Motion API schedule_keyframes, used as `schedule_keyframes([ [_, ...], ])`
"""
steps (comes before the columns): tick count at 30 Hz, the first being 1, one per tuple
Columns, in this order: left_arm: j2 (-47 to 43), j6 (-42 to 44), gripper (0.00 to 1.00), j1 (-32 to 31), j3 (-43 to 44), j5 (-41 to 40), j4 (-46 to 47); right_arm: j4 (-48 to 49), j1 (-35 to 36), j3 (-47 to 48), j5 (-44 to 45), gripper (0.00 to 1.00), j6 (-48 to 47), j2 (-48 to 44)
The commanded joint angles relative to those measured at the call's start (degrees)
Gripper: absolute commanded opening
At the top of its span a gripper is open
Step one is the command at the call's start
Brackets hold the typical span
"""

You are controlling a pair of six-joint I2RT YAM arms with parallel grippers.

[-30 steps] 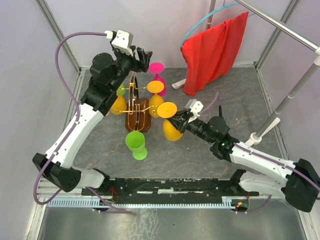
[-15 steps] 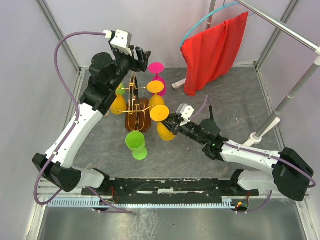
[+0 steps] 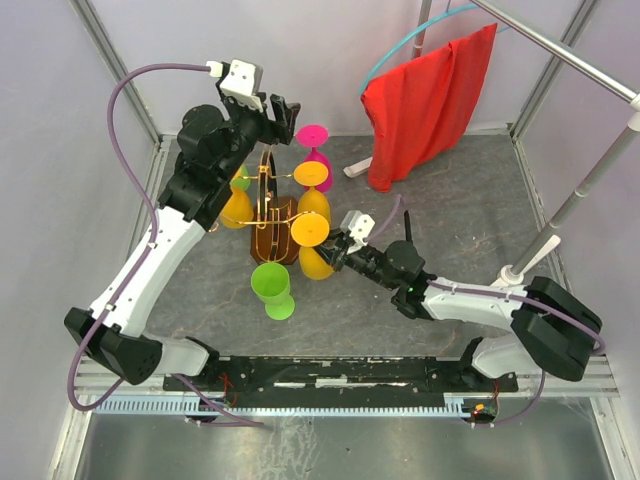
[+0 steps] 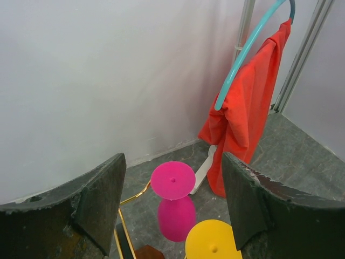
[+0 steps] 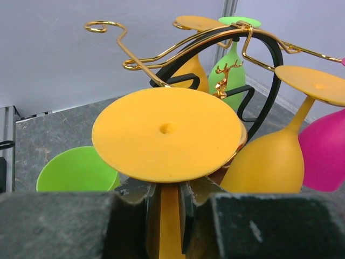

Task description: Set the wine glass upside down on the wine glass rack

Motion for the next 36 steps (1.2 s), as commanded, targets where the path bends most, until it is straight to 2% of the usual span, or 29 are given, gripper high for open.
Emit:
schedule_keyframes([
  [1, -2.6, 2.5, 0.78, 0.4, 0.6, -1.1, 1.4, 8.1, 0.5, 3.5, 2.1, 0.01, 0.3, 2.5],
  [14, -2.8, 2.4, 0.79, 0.8, -0.8, -1.2, 2.1, 10.4, 0.6, 6.5, 8.8, 0.01, -1.1, 7.5],
  [25, -1.8, 2.4, 0.79, 1.2, -0.7, -0.6, 2.9, 17.5, 0.6, 5.2, 20.7, 0.01, -3.0, 10.6],
  [36, -0.9, 1.2, 0.79, 1.5, -0.9, 0.4, 3.6, 18.6, 0.5, 1.9, 25.8, 0.01, -4.2, 8.1],
])
